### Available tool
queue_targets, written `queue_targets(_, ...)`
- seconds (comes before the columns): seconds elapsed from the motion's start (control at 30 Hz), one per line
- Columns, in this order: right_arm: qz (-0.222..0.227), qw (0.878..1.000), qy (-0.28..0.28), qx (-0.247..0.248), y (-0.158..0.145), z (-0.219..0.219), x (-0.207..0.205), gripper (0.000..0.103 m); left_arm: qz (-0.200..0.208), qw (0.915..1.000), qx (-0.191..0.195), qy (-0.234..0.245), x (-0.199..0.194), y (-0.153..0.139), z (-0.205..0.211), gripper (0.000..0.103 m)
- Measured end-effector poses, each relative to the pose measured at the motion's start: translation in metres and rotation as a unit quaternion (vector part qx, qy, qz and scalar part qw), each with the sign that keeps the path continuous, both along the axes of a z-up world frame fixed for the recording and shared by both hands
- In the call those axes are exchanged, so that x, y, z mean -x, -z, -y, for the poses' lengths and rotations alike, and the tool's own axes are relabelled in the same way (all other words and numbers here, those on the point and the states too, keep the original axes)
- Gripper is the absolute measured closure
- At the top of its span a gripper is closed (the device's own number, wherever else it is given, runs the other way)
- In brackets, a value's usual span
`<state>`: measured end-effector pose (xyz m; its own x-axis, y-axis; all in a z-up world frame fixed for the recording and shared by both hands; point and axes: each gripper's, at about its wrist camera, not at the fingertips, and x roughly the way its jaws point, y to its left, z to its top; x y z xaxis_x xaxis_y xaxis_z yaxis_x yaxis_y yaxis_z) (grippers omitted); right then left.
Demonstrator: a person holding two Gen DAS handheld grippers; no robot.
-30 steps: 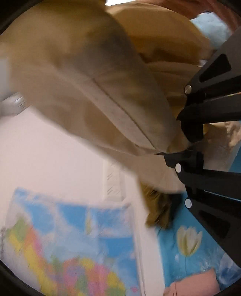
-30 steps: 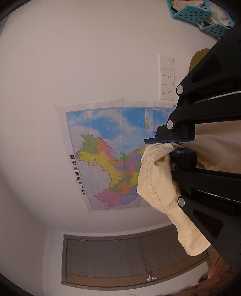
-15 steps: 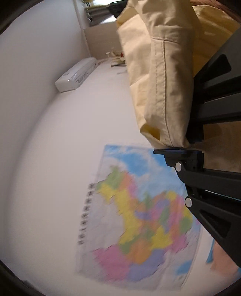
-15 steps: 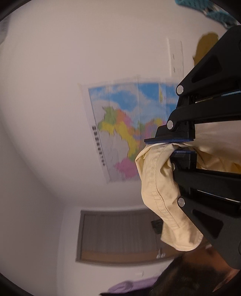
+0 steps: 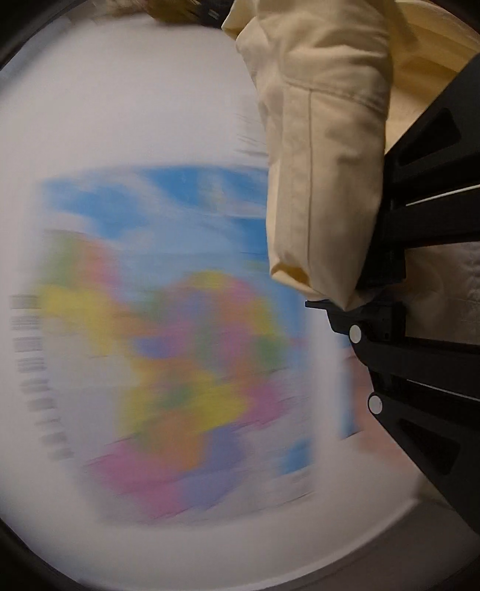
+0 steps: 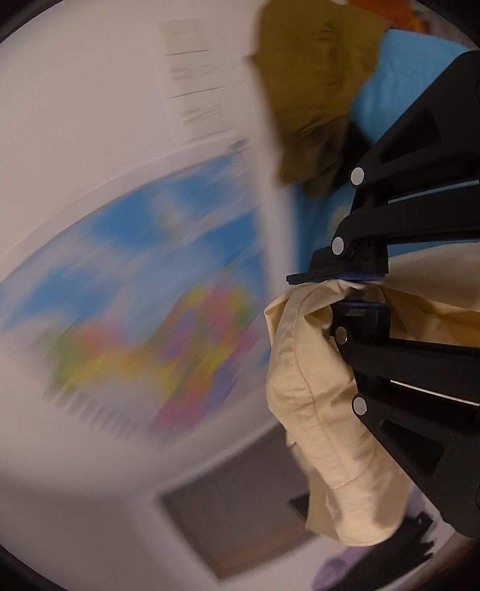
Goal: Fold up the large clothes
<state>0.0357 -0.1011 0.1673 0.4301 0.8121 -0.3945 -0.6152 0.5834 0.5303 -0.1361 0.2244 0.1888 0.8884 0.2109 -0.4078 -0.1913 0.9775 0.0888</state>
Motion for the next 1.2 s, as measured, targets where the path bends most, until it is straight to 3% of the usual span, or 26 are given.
queue_targets(0.07,-0.058,0.997,0.015,0.040,0.058,-0.023,-0.048,0.094,-0.062,0.9978,-0.005,-0.025,-0.056,0.066,-0.013,0.099)
queue_targets(0.13,-0.107,0.992,0.040,0.056,0.103,-0.033,-0.084,0.094,-0.133,0.9898,0.036,-0.034,-0.099,0.123,-0.032,0.099)
queue_targets(0.23,-0.155,0.980,0.081,0.093,0.152,-0.040,-0.120,0.094,-0.200,0.9763,0.073,-0.042,-0.147,0.184,-0.053,0.099)
queue_targets(0.3,-0.173,0.972,0.114,0.110,0.166,-0.033,-0.134,0.088,-0.224,0.9704,0.083,-0.037,-0.161,0.199,-0.060,0.099)
queue_targets(0.37,-0.165,0.966,0.146,0.133,0.159,-0.024,-0.136,0.049,-0.236,0.9673,0.085,-0.038,-0.168,0.200,-0.067,0.098)
queue_targets(0.43,-0.143,0.969,0.150,0.134,0.142,-0.017,-0.123,0.046,-0.243,0.9652,0.093,-0.024,-0.170,0.196,-0.074,0.091)
queue_targets(0.5,-0.107,0.979,0.108,0.136,0.117,-0.019,-0.090,0.033,-0.236,0.9666,0.099,-0.012,-0.170,0.186,-0.072,0.078)
queue_targets(0.53,-0.084,0.982,0.081,0.148,0.106,-0.025,-0.063,0.019,-0.229,0.9691,0.092,-0.004,-0.165,0.180,-0.072,0.064)
queue_targets(0.57,-0.070,0.984,0.060,0.154,0.100,-0.030,-0.044,0.013,-0.222,0.9709,0.090,0.001,-0.158,0.173,-0.072,0.052)
queue_targets(0.67,-0.027,0.979,-0.029,0.201,0.101,-0.060,0.048,0.006,-0.208,0.9723,0.102,0.029,-0.144,0.158,-0.068,0.046)
queue_targets(0.77,-0.061,0.963,-0.090,0.246,0.141,-0.094,0.103,0.006,-0.197,0.9740,0.101,0.047,-0.128,0.151,-0.063,0.042)
queue_targets(0.83,-0.082,0.952,-0.104,0.275,0.170,-0.116,0.114,0.006,-0.188,0.9742,0.101,0.072,-0.119,0.148,-0.053,0.037)
queue_targets(0.9,-0.090,0.943,-0.111,0.301,0.199,-0.134,0.121,0.011,-0.183,0.9756,0.087,0.083,-0.114,0.146,-0.042,0.036)
queue_targets(0.93,-0.092,0.944,-0.113,0.298,0.206,-0.137,0.122,0.029,-0.183,0.9751,0.084,0.092,-0.112,0.145,-0.037,0.036)
queue_targets(0.97,-0.094,0.944,-0.114,0.296,0.209,-0.139,0.120,0.059,-0.185,0.9740,0.085,0.099,-0.110,0.146,-0.033,0.036)
queue_targets(1.03,-0.106,0.954,-0.116,0.255,0.195,-0.126,0.111,0.093,-0.190,0.9713,0.087,0.114,-0.107,0.146,-0.026,0.036)
queue_targets(1.13,-0.064,0.974,-0.076,0.206,0.138,-0.084,0.098,0.097,-0.192,0.9683,0.089,0.132,-0.109,0.146,-0.018,0.036)
queue_targets(1.2,-0.034,0.983,-0.021,0.180,0.098,-0.044,0.087,0.097,-0.192,0.9682,0.083,0.136,-0.115,0.146,-0.013,0.036)
